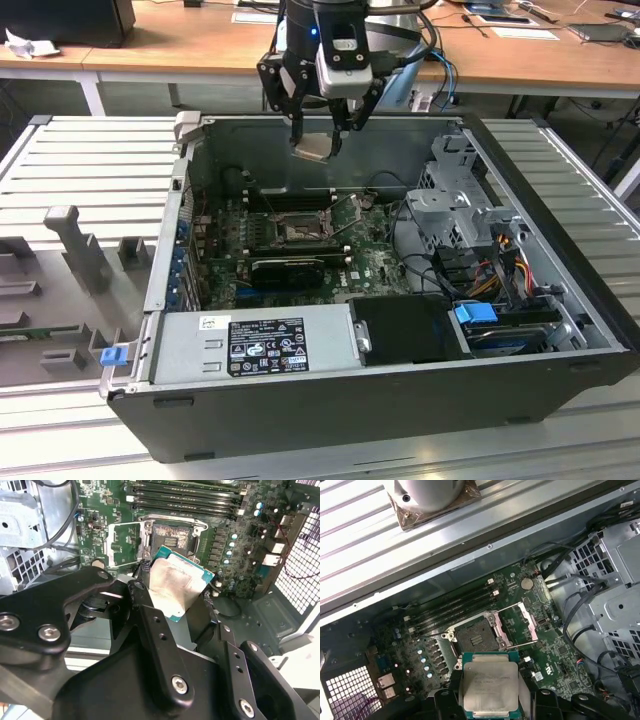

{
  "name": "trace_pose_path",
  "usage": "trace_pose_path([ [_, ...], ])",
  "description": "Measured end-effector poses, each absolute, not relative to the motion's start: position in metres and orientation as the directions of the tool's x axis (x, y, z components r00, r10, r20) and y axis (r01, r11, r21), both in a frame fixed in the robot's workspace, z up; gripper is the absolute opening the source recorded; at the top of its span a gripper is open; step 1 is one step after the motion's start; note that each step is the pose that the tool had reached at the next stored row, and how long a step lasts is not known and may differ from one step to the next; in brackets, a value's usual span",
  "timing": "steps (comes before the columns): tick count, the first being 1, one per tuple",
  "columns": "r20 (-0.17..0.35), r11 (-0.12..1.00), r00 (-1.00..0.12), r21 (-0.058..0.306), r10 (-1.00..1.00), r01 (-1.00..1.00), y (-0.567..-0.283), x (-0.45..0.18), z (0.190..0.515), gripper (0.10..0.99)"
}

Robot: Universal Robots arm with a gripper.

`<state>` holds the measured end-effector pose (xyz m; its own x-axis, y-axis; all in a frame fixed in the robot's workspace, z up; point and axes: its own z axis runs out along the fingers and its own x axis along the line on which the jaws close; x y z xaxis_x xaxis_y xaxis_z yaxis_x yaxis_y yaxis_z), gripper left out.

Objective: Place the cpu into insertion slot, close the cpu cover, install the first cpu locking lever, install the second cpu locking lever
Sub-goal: 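Place the cpu into insertion slot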

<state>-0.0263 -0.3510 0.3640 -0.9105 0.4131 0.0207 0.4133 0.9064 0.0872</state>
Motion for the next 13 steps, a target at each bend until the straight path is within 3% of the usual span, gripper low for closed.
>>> trace_pose_path([
  [13,0.021,0.864,-0.868,0.087,0.497,0.497,-0.3511,-0.0263,0.3633,0.529],
])
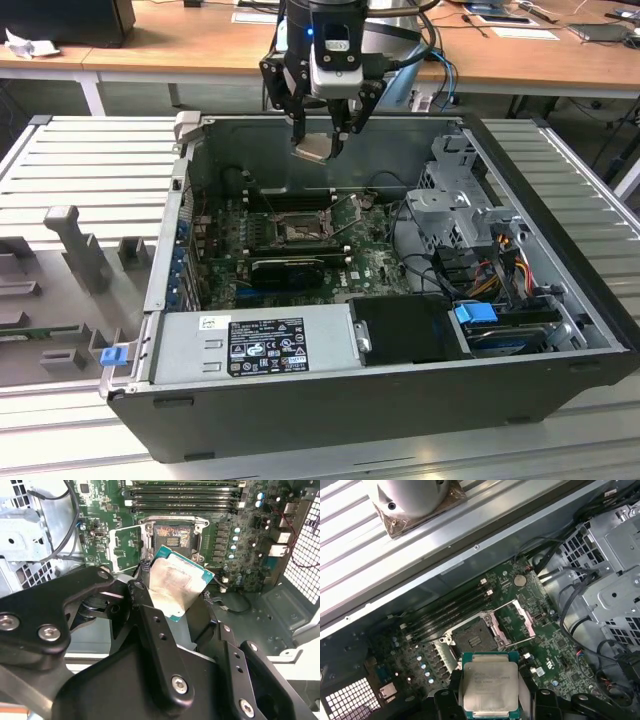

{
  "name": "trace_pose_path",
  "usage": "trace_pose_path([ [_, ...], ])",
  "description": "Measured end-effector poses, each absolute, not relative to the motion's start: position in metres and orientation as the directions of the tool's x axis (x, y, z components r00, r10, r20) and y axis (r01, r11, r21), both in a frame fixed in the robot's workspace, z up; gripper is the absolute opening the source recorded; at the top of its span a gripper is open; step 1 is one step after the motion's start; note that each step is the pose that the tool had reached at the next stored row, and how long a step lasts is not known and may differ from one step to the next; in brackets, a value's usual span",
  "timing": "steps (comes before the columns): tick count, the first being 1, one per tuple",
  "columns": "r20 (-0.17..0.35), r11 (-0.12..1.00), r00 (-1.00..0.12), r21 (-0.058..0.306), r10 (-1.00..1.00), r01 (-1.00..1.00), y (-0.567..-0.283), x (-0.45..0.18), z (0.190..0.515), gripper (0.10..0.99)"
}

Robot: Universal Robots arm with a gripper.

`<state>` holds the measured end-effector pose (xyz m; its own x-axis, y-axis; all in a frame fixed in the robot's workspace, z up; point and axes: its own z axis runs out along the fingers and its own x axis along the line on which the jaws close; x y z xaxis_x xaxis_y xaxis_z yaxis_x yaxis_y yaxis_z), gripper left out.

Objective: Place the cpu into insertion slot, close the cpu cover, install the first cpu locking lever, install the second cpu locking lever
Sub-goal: 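Place the cpu into insertion slot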

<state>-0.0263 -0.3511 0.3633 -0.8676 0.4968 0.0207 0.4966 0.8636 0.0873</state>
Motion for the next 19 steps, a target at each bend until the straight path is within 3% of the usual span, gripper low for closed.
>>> trace_pose_path([
  [19,0.021,0.775,-0.779,0.087,0.627,0.626,-0.3511,-0.0263,0.3625,0.529],
])
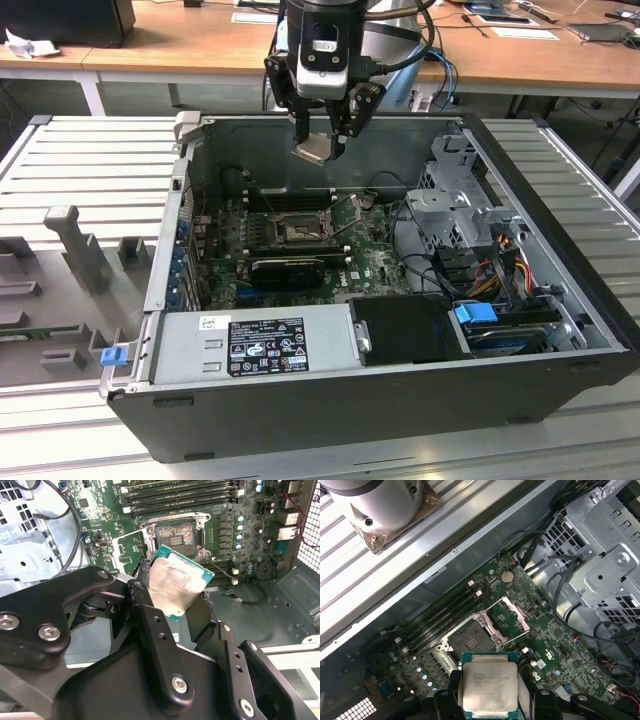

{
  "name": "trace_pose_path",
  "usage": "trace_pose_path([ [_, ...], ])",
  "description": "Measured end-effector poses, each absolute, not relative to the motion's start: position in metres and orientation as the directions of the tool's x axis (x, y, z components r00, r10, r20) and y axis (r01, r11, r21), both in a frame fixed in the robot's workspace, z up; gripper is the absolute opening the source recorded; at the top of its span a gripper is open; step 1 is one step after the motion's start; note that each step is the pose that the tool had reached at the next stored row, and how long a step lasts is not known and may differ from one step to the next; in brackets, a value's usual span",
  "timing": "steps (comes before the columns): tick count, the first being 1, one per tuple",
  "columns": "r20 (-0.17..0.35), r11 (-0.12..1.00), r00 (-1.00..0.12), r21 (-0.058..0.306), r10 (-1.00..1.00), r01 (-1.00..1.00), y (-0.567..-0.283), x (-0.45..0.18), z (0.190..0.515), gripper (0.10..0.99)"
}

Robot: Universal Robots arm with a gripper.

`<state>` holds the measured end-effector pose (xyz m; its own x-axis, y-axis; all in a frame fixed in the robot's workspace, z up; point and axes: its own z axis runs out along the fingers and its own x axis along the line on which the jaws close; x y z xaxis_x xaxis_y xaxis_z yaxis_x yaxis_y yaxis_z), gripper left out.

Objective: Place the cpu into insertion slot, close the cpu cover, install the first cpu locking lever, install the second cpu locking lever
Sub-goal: 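Place the cpu into insertion slot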

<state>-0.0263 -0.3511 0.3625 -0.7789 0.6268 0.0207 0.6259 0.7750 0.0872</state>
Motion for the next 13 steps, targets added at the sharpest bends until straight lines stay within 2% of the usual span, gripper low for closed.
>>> trace_pose_path([
  [13,0.021,0.693,-0.697,0.087,0.717,0.715,-0.3511,-0.0263,0.3622,0.529],
])
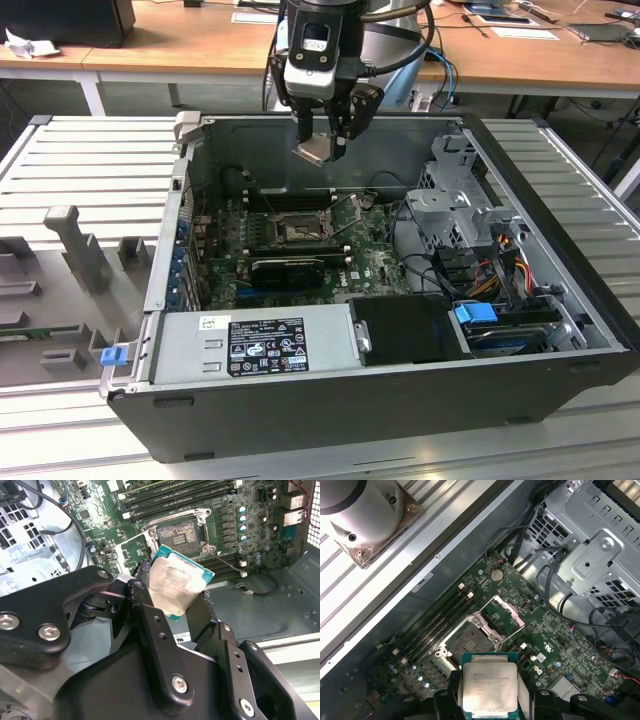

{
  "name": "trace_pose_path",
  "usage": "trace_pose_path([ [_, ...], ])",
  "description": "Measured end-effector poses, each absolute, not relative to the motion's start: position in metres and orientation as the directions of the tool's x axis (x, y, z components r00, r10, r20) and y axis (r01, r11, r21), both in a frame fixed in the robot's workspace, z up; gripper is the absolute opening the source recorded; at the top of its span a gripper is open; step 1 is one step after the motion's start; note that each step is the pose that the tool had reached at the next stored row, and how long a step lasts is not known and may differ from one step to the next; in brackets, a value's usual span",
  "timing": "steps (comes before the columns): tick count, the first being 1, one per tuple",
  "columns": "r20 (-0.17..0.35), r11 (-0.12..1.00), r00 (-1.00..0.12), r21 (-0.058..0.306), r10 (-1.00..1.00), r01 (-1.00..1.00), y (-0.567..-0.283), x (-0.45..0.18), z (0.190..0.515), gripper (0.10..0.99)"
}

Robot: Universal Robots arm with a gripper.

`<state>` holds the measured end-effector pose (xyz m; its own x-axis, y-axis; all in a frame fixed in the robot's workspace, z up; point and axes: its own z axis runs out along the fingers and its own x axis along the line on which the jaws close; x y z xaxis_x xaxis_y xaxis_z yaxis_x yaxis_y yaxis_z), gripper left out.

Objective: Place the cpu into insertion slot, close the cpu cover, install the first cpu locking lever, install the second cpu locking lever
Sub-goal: 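Place the cpu into insertion slot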

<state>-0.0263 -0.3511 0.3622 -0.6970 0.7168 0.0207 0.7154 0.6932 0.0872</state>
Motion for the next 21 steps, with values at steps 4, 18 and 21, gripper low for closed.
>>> trace_pose_path([
  [4,0.021,0.671,-0.675,0.087,0.738,0.736,-0.3511,-0.0263,0.3621,0.529],
  [18,0.021,0.598,-0.602,0.087,0.799,0.797,-0.3510,-0.0263,0.3614,0.529],
  [21,0.021,0.584,-0.587,0.087,0.809,0.807,-0.3511,-0.0263,0.3613,0.529],
])
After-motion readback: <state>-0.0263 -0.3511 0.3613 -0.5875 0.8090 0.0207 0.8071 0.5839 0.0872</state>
